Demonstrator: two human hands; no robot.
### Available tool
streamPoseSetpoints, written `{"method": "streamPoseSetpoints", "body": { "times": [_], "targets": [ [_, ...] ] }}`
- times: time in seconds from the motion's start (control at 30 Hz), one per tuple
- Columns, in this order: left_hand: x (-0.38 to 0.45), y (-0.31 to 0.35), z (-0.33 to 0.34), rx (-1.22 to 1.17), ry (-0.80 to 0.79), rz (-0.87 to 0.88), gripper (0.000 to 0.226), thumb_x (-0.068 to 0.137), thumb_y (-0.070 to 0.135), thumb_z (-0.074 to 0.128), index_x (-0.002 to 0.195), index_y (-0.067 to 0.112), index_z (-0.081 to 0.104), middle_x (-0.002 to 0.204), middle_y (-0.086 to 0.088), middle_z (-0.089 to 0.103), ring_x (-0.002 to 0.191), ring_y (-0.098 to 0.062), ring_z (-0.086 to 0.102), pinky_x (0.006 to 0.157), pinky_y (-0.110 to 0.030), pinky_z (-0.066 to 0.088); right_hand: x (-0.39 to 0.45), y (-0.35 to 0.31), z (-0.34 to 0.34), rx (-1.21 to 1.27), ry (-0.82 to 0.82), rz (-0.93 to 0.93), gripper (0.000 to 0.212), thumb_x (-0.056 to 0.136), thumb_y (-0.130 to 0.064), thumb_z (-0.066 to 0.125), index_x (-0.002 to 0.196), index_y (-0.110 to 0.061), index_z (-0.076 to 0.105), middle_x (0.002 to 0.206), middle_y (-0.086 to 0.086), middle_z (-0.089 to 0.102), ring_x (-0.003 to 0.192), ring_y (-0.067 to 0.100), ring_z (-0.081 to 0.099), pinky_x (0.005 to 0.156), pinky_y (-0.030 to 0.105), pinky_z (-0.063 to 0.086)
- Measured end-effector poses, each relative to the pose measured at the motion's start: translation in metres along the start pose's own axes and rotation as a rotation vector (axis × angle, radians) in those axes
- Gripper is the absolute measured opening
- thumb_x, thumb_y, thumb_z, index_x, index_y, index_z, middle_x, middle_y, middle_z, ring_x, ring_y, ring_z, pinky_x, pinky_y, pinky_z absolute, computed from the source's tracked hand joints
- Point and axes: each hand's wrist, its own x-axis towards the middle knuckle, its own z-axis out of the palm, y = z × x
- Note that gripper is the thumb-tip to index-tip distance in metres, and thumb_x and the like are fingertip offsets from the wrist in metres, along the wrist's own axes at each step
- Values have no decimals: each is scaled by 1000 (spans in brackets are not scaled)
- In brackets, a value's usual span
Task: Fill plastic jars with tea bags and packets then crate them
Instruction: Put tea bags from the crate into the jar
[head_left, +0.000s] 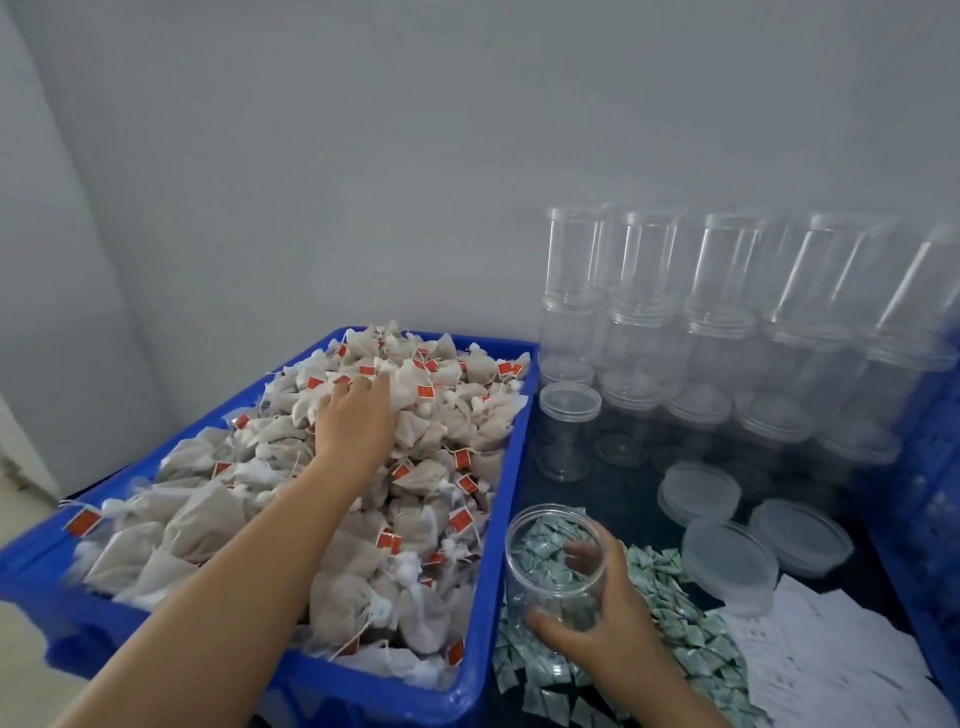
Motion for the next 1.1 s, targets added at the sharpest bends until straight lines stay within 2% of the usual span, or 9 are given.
{"method": "streamPoseSetpoints", "body": {
  "times": [0.17,0.27,0.37,0.47,0.67,0.77,0.87,0.97,1.1],
  "targets": [
    [6,-4,-13,-3,40,20,13,93,15,49,98,16,62,87,0,63,78,-21,53,88,-36,38,1,2,1,-60,5,-25,99,47,-67,83,119,-79,17,127,-25,44,116,-11,49,87,18,54],
    [9,-8,-15,6,20,38,23,98,27,46,81,17,57,67,7,48,69,-17,46,85,-34,37,-2,2,2,-43,15,-29,100,46,-67,84,121,-77,19,128,-22,45,119,-3,51,93,29,56],
    [11,-13,-17,-69,24,49,41,98,41,43,63,19,42,59,6,43,65,-18,50,77,-34,39,-3,3,2,-51,17,-41,103,46,-71,82,128,-69,19,127,-24,45,115,-15,47,96,28,53],
    [13,-14,-22,-180,18,44,46,96,47,45,61,18,43,59,3,47,62,-19,53,69,-33,45,-5,1,2,-43,5,-25,110,41,-79,81,131,-65,19,128,-24,45,114,-14,48,98,29,53],
    [15,-7,-38,-532,14,-7,50,92,39,58,56,16,32,53,3,37,48,-12,35,49,-27,28,-6,2,1,-24,-2,-7,121,39,-81,80,141,-54,22,128,-25,45,116,-9,50,105,35,50],
    [14,-1,-48,-691,-43,-43,49,89,41,62,59,9,40,56,-2,39,52,-14,34,51,-26,29,-6,2,2,-26,-4,-15,108,45,-72,82,133,-63,21,128,-25,45,116,-9,50,105,33,50],
    [11,9,-58,-881,-112,-59,49,84,45,65,86,-4,63,75,-16,63,63,-26,53,61,-34,45,-6,3,2,-22,-4,-15,101,48,-66,83,127,-69,19,129,-24,45,116,-9,51,104,32,50],
    [4,21,-67,-1038,-175,-13,24,86,36,67,89,13,71,81,-6,73,72,-26,68,76,-40,55,-6,4,2,-20,-1,-24,99,49,-66,83,124,-73,18,129,-25,45,114,-20,47,93,17,49],
    [-11,46,-72,-1143,-284,78,7,88,28,66,86,23,71,79,0,74,73,-22,70,70,-35,57,-5,4,2,-32,11,-29,95,50,-66,82,118,-80,17,128,-25,44,111,-25,43,82,6,47]
  ]
}}
